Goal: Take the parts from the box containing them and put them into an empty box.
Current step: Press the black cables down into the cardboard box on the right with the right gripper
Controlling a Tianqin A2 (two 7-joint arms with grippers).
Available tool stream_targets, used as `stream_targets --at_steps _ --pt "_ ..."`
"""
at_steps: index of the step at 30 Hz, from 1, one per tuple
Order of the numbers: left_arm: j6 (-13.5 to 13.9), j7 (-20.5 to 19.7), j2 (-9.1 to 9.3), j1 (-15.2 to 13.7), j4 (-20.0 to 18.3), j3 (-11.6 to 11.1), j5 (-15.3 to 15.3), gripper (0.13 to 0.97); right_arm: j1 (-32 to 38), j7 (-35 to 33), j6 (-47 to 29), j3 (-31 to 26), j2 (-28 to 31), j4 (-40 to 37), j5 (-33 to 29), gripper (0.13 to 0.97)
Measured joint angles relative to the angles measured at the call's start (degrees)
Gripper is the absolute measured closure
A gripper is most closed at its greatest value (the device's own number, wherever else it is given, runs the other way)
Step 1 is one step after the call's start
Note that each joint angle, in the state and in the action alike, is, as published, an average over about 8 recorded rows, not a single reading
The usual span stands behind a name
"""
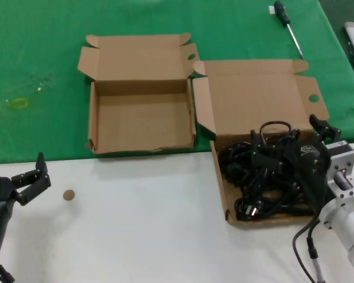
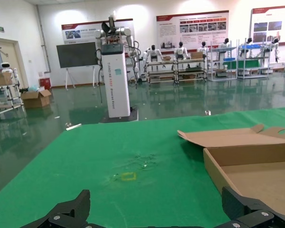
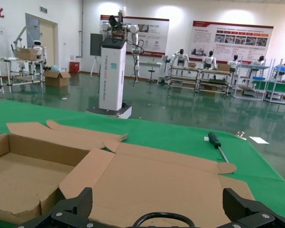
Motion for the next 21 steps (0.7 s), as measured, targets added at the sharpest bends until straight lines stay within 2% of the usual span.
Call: stream_targets --at_steps 21 --pt "0.0 0.0 0.0 0.0 0.0 0.0 0.0 0.135 0.0 0.0 0.0 0.0 0.0 0.0 0.0 0.129"
